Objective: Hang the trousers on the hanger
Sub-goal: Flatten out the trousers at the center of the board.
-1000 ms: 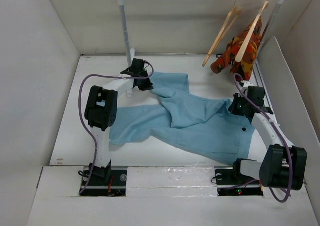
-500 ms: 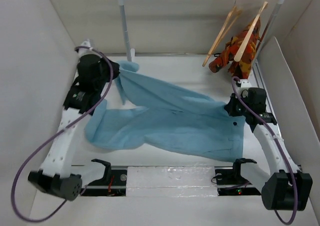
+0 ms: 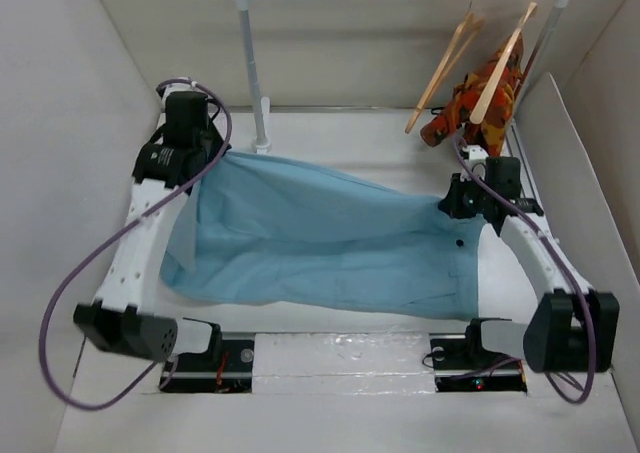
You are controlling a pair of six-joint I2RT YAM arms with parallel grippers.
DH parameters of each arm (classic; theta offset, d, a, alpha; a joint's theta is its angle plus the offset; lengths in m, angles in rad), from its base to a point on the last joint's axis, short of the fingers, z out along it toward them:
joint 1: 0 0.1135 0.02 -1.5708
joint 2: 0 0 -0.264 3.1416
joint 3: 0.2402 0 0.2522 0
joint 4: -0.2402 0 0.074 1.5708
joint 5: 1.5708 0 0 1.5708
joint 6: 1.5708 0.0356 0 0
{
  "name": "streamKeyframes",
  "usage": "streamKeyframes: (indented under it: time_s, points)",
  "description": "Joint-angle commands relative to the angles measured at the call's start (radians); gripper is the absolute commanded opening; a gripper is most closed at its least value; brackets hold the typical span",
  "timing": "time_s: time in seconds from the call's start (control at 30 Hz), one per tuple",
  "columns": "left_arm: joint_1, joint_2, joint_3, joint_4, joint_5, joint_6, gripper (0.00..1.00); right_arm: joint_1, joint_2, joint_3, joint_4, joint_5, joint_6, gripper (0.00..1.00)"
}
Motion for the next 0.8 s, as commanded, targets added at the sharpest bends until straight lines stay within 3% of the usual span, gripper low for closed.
streamKeyframes:
  time_s: [0.0,0.07,0.1,0.13,0.17,0.2,0.23,0.27,0.3,0.37,0.4,0.5,0.57,0.6,0.67,0.73,0.77]
  points:
    - [0.155,0.166,-0.017,0.224,0.125,0.163,0.0,-0.019,0.169,0.113,0.106,0.116,-0.008,0.0]
    - [0.224,0.403,0.1,0.228,0.136,0.191,0.0,-0.008,0.237,0.156,0.124,0.137,-0.001,0.0]
    - [0.224,0.496,0.282,0.201,0.09,0.205,0.0,-0.008,0.263,0.185,0.158,0.154,0.018,0.0]
    - [0.224,0.696,0.408,0.163,0.066,0.22,0.0,0.007,0.319,0.202,0.18,0.189,0.03,0.0]
    - [0.224,0.796,0.698,0.099,0.04,0.209,0.07,0.027,0.349,0.222,0.189,0.205,0.039,0.0]
    - [0.233,0.888,0.825,-0.016,0.042,0.196,0.23,0.041,0.378,0.248,0.18,0.219,0.047,0.0]
    - [0.233,0.955,0.874,-0.019,0.055,0.183,0.41,0.053,0.401,0.297,0.165,0.248,0.076,0.09]
    - [0.233,0.935,0.832,0.018,0.068,0.176,0.66,0.07,0.433,0.319,0.143,0.245,0.073,0.23]
    - [0.233,0.919,0.742,0.046,0.085,0.171,0.86,0.105,0.435,0.329,0.114,0.243,0.061,0.5]
    - [0.219,0.854,0.652,0.041,0.032,0.168,0.89,0.147,0.375,0.29,0.118,0.26,0.061,0.7]
    - [0.207,0.815,0.521,0.069,0.012,0.16,0.89,0.177,0.341,0.258,0.131,0.253,0.061,0.81]
    - [0.207,0.579,0.163,0.203,0.048,0.133,0.83,0.233,0.193,0.13,0.117,0.222,0.061,0.87]
    - [0.192,0.393,0.008,0.26,0.094,0.14,0.67,0.266,0.113,0.042,0.099,0.216,0.061,0.8]
    - [0.177,0.349,-0.108,0.258,0.122,0.136,0.39,0.28,0.038,0.011,0.095,0.205,0.061,0.42]
    - [0.105,0.269,-0.199,0.236,0.176,0.143,0.27,0.319,-0.024,-0.041,0.088,0.165,0.061,0.0]
    - [0.036,0.235,-0.333,0.216,0.173,0.142,0.25,0.363,-0.085,-0.094,0.068,0.135,0.029,0.0]
    - [-0.024,0.229,-0.415,0.219,0.162,0.136,0.31,0.378,-0.102,-0.109,0.077,0.125,0.027,0.0]
